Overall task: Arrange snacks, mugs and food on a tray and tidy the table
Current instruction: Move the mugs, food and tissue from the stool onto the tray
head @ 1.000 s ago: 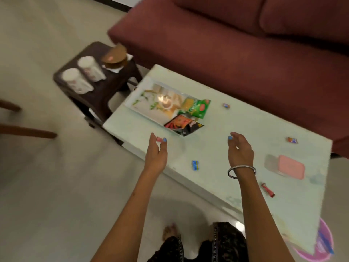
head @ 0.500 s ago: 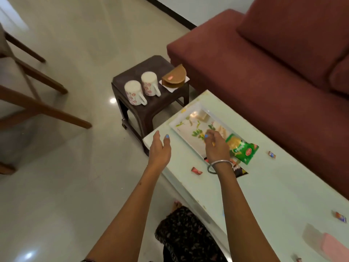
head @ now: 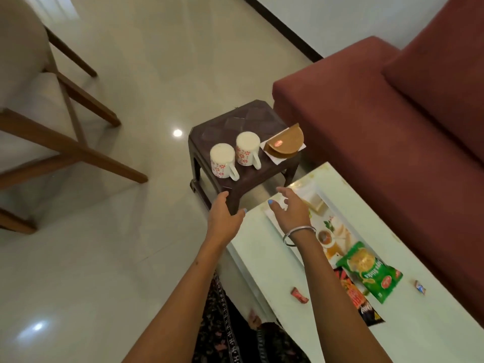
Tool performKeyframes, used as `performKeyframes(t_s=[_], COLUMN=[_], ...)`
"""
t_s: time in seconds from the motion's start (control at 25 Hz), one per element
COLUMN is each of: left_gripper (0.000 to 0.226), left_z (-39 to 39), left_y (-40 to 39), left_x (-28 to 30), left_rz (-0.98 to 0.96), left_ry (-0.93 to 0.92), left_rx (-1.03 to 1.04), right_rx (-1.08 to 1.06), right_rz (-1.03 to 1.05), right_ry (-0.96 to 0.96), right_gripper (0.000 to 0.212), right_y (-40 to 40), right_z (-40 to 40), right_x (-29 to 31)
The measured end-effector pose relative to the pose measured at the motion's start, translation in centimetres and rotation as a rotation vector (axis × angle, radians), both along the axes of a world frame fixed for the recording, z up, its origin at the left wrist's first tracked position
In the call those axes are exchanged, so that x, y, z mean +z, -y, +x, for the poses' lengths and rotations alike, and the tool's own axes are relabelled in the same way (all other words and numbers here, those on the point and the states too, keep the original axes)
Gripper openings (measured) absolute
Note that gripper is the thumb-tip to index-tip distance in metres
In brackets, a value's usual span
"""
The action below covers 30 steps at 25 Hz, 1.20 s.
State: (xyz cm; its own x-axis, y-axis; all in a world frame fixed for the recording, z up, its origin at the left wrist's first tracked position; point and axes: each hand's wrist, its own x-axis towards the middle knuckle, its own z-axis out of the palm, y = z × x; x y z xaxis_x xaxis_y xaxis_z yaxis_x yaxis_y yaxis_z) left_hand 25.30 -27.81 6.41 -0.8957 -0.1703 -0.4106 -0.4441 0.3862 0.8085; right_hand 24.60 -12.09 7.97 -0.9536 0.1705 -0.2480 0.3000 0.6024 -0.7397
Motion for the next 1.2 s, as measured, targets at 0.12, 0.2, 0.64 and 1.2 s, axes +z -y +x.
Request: performKeyframes(t_s=[0.12, 0.2, 0.64, 1.2], left_gripper=[0.06, 0.066, 0.097, 0.087], left_z=[-5.5, -9.6, -22.5, -20.4], left_y=[1.9, 3.1, 4.6, 2.5], left_x=[-0.5, -0.8, -5.7, -4.0], left_rz=[-0.011, -0.091, -0.528, -0.53], left_ry=[-0.023, -0.035, 0.168, 0.096], left_rx=[-0.053, -0.107, -0.701, -0.711], right_rx=[0.052, 0.057, 0.35, 0.247], right_rz=[0.067, 0.115, 0.489, 0.441], right_ry=[0.045, 0.094, 0.299, 0.241], right_gripper=[0.049, 0.055, 0.074, 0.069], right_y=[2.2, 3.5, 6.6, 2.2], right_z=[-6.0, -10.4, -25.5, -21.6], right_x=[-0.8, -1.4, -7.6, -5.3])
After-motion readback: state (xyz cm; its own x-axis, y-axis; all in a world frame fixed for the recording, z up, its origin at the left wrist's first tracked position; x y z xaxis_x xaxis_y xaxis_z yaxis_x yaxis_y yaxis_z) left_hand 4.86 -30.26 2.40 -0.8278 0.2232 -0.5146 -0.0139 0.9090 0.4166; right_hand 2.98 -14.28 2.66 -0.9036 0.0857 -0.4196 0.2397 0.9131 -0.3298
